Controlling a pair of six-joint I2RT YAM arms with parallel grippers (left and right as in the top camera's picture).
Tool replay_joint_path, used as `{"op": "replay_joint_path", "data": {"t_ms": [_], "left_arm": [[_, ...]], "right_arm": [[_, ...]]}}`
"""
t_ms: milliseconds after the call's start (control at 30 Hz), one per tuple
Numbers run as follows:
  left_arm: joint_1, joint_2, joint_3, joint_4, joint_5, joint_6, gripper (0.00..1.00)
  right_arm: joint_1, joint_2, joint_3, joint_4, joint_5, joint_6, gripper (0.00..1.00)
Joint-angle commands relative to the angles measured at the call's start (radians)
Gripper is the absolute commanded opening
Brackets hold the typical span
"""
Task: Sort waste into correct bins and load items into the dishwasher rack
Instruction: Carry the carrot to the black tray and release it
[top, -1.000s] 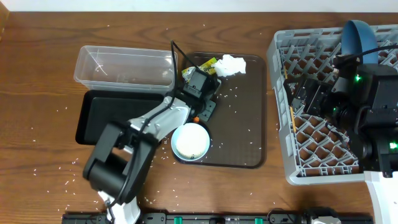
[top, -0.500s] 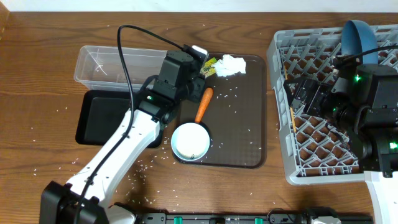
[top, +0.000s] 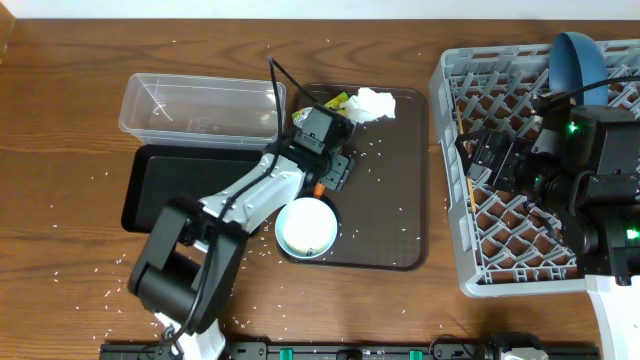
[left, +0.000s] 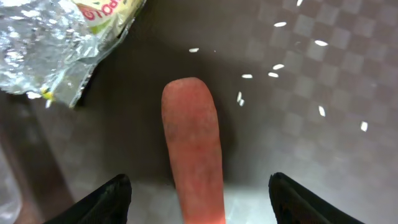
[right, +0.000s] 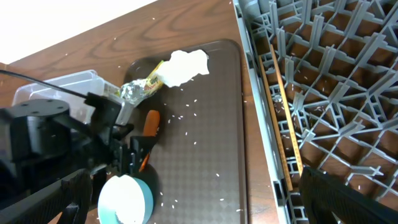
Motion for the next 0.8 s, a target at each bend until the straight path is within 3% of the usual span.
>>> {"op": "replay_joint_path", "data": {"t_ms": [0,100,200,500,767], "left_arm": [[0.003,0.031,-0.005,0.014,-0.009,0.002,0.72],[0.002,0.065,-0.005,0.013,0.0,-0.001,0.7],[0.001,0.084,-0.005,0.013,0.001,-0.002,0.61],[0.001,0.074,-0.004,0.019,0.004,-0.023,0.15],[0.001,-0.125,0.019,-0.059,0.037,-0.028,0.13]], "right_arm": [[-0.026,0.0,0.006,-0.002,0.011,-0.013,0.99],[-0.026,0.0,0.006,-0.002,0.015,-0.013,0.99],[-0.026,0.0,0.006,-0.002,0.015,-0.013,0.99],[-0.026,0.0,0.006,-0.004,0.015,-0.013,0.99],[-0.026,0.0,0.006,-0.01,0.018,-0.013,0.99]]}}
